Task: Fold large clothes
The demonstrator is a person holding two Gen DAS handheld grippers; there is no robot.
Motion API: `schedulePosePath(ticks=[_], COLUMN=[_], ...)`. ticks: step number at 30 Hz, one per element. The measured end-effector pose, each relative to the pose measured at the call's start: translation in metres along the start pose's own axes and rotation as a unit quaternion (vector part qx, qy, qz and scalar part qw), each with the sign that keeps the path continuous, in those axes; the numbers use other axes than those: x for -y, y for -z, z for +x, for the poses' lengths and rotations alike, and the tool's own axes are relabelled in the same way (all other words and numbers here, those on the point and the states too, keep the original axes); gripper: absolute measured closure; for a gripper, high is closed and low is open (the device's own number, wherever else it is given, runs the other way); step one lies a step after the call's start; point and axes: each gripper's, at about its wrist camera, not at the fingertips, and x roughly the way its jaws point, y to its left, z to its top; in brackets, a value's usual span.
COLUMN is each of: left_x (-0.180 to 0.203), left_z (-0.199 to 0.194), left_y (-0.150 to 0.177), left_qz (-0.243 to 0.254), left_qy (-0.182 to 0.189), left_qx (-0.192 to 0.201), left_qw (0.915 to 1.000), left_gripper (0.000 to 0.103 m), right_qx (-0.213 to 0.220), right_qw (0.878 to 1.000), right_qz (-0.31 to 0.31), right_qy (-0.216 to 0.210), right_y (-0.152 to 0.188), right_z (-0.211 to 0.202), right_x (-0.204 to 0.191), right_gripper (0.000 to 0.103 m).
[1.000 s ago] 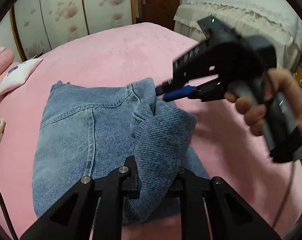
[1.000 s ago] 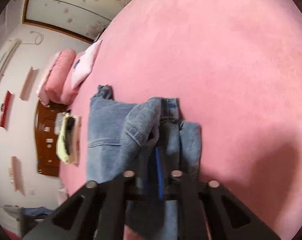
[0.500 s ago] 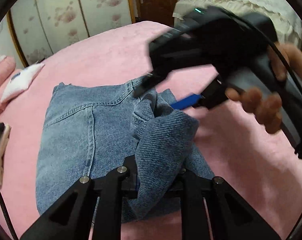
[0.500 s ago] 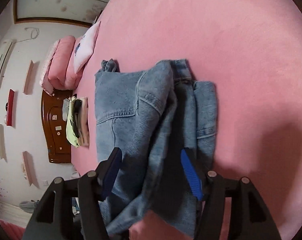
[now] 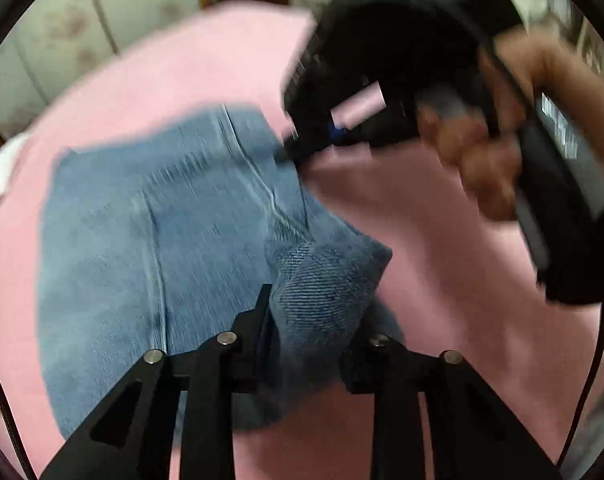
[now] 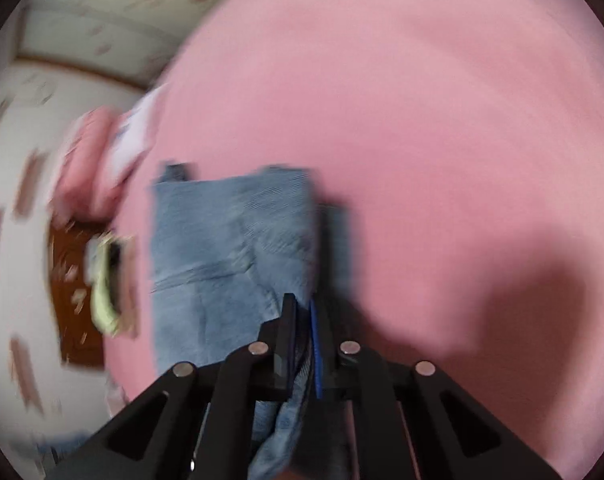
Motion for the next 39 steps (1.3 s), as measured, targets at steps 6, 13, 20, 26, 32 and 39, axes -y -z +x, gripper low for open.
schedulePosePath(ticks=[6, 13, 20, 26, 32, 39], left_x=[-0.017, -0.083, -0.154, -0.186, -0.184, -0.188], left_z=[-0.032, -0.079, -0.057, -0.05, -0.05, -0.027], left_y=[0.017, 0.022, 0.031, 0.044, 0.04, 0.055], left_qz=[-0.015, -0.108, -0.229, -0.273, -0.243, -0.259], left_qy=[0.037, 0.043, -0.055, -0.078, -0.074, -0.066], left_qx=[-0.007, -0.001, -0.062, -0.081, -0.1, -0.133], left_qw=[0.9992, 0.9933, 0.9698, 0.9554, 0.9619, 0.9545], left_gripper=[0.062, 0.035, 0.035, 0.035, 0.035, 0.035], right_qx=[0.028, -0.071, -0.14, -0.08, -0.001, 0.021], right_qw=[0.998, 0.994, 0.982, 0.97, 0.977, 0.984], right_qz=[-0.041, -0.086, -0.104, -0.192, -0.185, -0.113], right_qy=[0.033, 0.016, 0.07, 0.123, 0.106, 0.136], right_y=[0.005, 0.024, 0.064, 0.082, 0.087, 0.102], right_z=[-0.027, -0.033, 0.014, 0.005, -0.043, -0.007], right_x=[-0.023, -0.053, -0.063, -0.092, -0.102, -0.044], right_gripper=[0.096, 0.075, 0.075, 0.096, 0.098, 0.093])
